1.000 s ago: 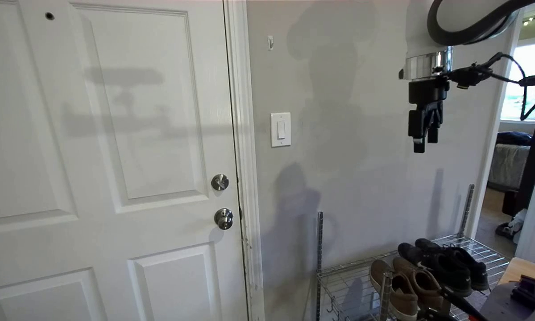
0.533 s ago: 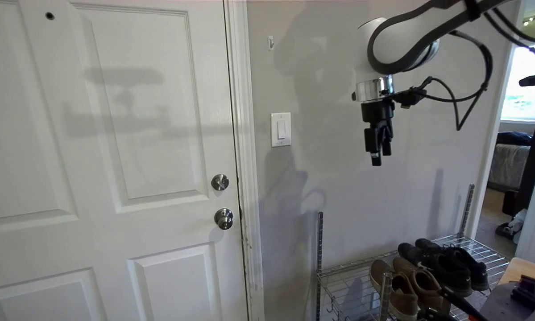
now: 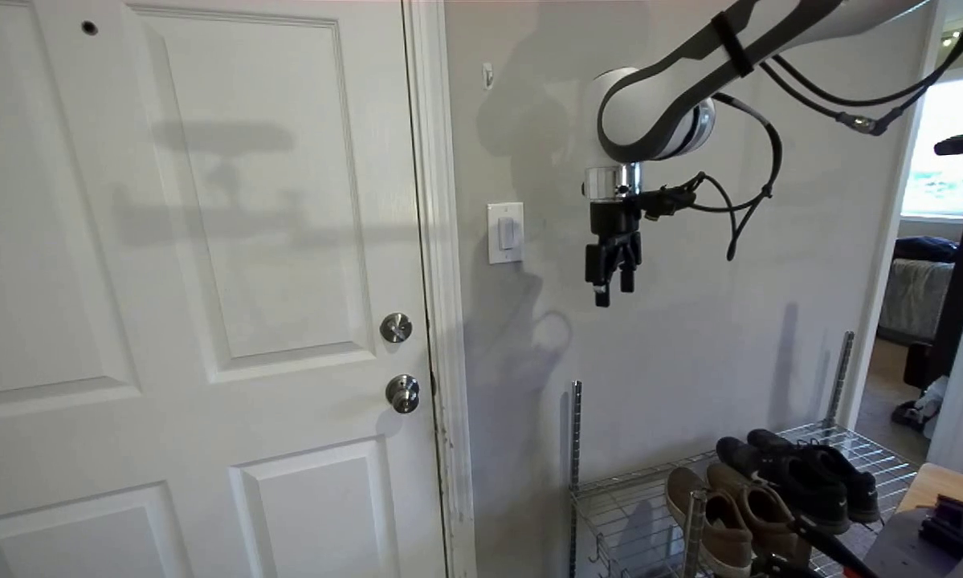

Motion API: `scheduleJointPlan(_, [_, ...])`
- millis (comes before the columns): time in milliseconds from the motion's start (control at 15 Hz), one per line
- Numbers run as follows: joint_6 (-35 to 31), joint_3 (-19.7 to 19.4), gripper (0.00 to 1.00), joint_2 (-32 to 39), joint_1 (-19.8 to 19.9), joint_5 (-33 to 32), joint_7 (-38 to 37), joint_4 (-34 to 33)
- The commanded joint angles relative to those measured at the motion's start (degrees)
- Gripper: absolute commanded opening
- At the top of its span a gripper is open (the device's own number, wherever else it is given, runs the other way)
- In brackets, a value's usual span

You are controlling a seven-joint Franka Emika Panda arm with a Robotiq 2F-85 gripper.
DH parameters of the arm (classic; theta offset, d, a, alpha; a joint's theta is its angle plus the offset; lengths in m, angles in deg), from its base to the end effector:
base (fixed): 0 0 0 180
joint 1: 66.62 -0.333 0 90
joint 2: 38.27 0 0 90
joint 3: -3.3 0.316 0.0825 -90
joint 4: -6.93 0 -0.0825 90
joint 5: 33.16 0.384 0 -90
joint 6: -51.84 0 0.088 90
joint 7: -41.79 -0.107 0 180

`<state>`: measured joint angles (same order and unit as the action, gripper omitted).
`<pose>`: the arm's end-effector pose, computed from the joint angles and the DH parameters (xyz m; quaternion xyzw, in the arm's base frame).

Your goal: Turn off the light

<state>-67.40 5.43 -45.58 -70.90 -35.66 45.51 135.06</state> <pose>0.4958 0.0538 0.4217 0.9948 0.0989 -0.0134 0.0216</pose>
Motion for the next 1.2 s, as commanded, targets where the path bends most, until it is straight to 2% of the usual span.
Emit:
scheduleJointPlan(0, [-10.5, 1.0, 1.0, 1.0, 0.3, -2.3, -2.3, 2.1])
scheduleJointPlan(600, [-33.6, 1.9, 1.0, 2.7, 0.2, -3.5, -4.7, 4.5])
scheduleJointPlan(867, [-38.8, 2.7, 1.0, 4.0, -0.6, -1.3, -3.4, 3.4])
scheduleJointPlan(1133, [-42.7, 3.5, 1.0, 4.4, -1.0, -2.3, -4.3, 3.2])
